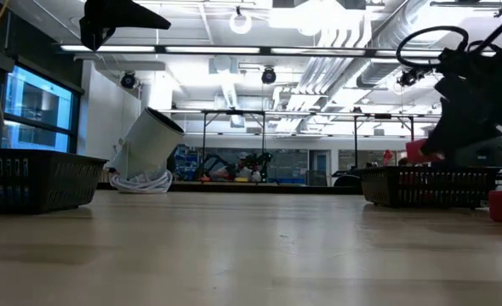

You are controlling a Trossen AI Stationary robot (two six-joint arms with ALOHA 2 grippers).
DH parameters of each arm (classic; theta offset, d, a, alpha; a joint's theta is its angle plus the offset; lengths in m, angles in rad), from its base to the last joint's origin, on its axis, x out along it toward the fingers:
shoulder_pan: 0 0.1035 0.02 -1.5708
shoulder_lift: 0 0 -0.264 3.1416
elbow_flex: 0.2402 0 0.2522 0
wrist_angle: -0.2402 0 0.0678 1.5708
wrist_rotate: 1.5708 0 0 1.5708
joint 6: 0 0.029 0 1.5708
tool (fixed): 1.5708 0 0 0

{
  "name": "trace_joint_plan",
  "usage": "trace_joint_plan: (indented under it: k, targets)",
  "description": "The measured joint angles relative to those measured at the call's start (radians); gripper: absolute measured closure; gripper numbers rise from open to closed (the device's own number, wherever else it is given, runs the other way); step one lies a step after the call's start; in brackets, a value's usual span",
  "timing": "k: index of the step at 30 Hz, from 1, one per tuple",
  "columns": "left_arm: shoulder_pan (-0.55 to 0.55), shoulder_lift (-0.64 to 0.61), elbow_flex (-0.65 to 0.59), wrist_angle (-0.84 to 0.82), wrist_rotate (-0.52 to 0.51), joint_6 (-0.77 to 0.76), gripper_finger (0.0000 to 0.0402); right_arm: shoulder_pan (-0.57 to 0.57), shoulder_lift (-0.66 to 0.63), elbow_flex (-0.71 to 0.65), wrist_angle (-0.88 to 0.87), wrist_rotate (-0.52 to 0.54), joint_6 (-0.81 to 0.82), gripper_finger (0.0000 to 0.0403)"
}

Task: Pick & Place Office items
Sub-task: Put the pink charger adapter into the right black bin

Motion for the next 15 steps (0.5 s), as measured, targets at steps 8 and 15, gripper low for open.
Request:
trace_joint_plan:
  k: [8, 15]
  targets:
    - [0.0, 0.0, 0.0, 0.0, 0.0, 0.0, 0.0208, 0.0, 0.056, 0.0, -0.052, -0.046, 0.108, 0.0257]
    - [0.0, 0.0, 0.0, 0.0, 0.0, 0.0, 0.0208, 0.0, 0.09, 0.0, -0.052, -0.098, 0.136, 0.0257]
